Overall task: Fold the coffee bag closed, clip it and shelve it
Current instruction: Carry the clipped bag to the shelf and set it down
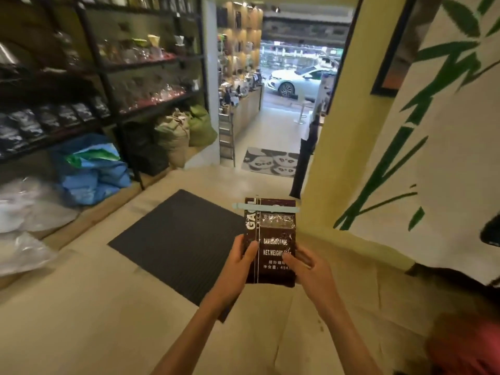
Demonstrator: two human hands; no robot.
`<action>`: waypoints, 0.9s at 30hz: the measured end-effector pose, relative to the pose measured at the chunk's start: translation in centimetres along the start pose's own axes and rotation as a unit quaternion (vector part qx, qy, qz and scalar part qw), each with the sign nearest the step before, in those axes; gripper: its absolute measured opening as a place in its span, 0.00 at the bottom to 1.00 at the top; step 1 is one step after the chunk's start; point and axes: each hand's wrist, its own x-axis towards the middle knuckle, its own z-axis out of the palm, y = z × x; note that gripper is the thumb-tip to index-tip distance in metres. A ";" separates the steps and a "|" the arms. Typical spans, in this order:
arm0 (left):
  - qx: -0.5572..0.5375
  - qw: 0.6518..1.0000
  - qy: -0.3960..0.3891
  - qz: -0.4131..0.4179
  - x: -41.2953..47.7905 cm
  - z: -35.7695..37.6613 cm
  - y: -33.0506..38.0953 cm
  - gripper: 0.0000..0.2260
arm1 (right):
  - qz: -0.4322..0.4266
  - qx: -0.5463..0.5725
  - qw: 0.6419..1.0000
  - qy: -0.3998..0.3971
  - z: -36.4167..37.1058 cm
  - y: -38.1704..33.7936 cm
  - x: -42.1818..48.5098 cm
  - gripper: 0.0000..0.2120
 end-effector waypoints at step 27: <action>0.000 0.706 0.705 0.061 0.9 -61.7 7.7 0.14 | -0.072 -0.047 0.704 -0.705 78.1 -7.5 22.4 0.17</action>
